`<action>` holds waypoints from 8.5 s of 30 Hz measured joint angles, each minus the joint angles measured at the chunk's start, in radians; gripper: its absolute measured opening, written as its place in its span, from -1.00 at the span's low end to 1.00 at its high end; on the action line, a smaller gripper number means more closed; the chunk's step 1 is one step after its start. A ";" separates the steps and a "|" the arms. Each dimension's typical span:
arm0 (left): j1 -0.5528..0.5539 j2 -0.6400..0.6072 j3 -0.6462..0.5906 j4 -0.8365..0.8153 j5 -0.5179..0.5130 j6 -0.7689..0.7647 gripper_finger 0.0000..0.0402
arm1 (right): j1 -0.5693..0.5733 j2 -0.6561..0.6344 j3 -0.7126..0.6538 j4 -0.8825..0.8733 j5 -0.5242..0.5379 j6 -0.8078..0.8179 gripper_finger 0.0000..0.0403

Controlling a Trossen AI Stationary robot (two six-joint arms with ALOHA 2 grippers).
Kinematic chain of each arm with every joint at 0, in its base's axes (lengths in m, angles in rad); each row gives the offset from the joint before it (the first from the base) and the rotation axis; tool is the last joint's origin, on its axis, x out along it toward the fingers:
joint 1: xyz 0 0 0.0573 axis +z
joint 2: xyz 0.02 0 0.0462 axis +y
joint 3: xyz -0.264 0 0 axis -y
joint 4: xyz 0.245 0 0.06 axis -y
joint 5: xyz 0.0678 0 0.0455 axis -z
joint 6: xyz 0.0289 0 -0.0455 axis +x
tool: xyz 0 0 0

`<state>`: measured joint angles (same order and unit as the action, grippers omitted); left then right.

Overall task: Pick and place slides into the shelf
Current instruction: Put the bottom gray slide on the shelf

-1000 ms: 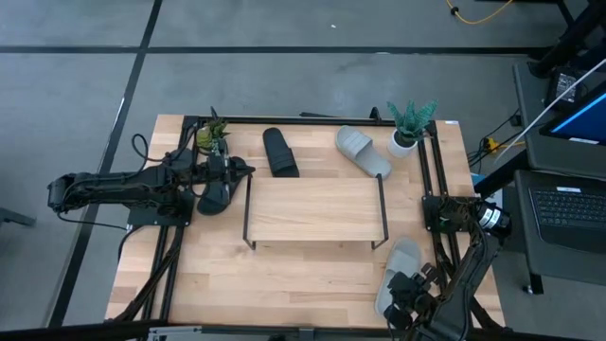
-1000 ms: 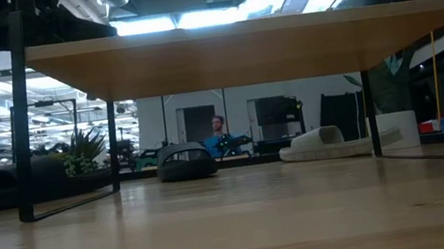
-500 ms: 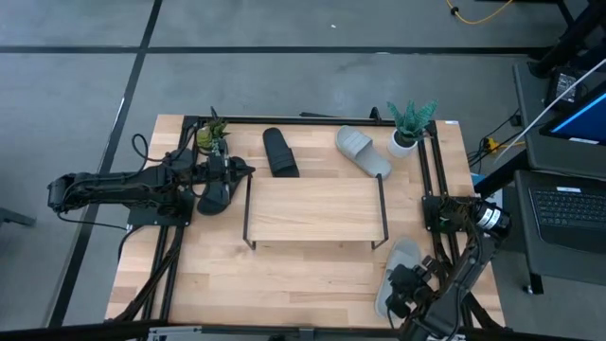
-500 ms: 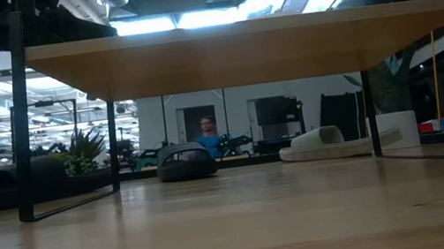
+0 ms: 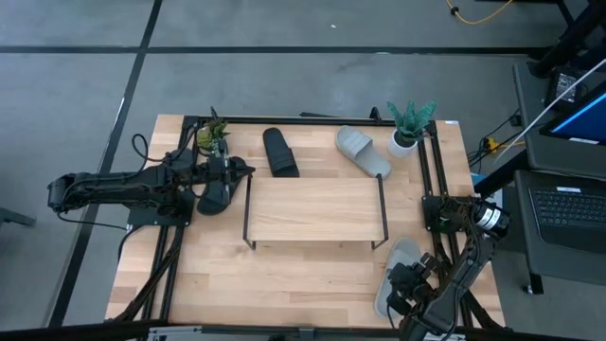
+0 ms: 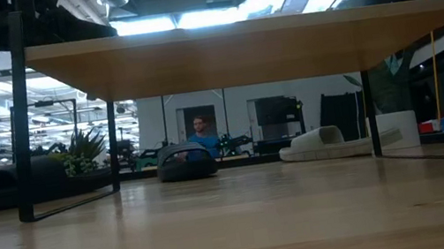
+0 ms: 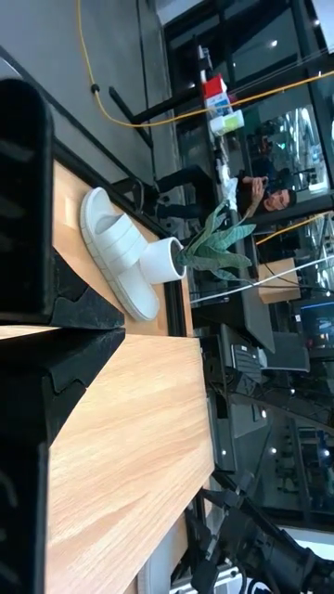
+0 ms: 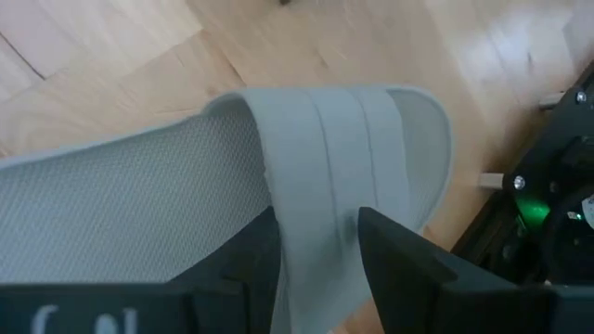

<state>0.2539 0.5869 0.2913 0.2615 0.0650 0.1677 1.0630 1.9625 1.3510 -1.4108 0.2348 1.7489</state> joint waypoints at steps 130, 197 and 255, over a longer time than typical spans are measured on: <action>0.000 0.000 0.000 0.000 0.000 -0.060 -1.00 | -0.640 -0.147 0.600 -0.161 0.629 -1.335 -0.94; 0.000 0.000 0.000 0.000 0.000 -0.103 -1.00 | -0.539 -0.375 0.228 -0.160 0.580 -1.046 -0.94; 0.000 0.000 0.000 0.000 -0.001 -0.085 -1.00 | -0.563 -0.240 0.227 -0.160 0.610 -1.181 -0.94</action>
<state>0.2541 0.5871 0.2913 0.2619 0.0643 0.0822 0.5003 1.7226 1.5784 -1.5709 0.8444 0.5674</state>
